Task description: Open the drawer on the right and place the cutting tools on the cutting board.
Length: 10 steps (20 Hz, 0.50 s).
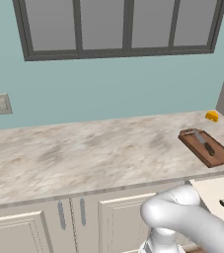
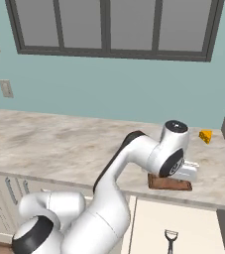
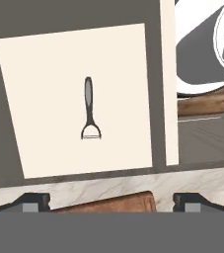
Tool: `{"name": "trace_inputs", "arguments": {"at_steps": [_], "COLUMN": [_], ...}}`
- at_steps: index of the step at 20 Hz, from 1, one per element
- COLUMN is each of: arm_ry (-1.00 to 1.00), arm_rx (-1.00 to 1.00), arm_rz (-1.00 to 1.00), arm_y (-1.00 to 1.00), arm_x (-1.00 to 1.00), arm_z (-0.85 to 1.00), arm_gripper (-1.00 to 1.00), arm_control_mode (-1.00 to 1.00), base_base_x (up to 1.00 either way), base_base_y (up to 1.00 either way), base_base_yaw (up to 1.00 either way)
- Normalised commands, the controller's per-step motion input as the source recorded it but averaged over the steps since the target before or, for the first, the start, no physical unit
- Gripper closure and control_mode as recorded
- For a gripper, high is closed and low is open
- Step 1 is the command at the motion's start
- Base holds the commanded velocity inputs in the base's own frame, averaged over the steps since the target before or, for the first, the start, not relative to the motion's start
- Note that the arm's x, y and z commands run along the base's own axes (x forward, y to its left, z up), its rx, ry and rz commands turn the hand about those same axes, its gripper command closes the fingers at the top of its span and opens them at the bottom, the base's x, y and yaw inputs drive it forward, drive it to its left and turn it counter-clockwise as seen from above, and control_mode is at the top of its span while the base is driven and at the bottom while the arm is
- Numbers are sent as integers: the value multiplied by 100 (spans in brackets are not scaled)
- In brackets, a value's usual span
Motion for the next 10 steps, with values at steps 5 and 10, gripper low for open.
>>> {"name": "trace_inputs", "arguments": {"at_steps": [5, 10], "arm_ry": [0, 0], "arm_rx": [1, 0], "arm_rz": [0, 0], "arm_y": [-1, 0], "arm_x": [-46, -23], "arm_z": [-10, -28], "arm_gripper": [-100, -100], "arm_control_mode": [-100, -100], "base_base_x": [0, 0], "base_base_y": [0, 0], "base_base_yaw": [0, 0]}}
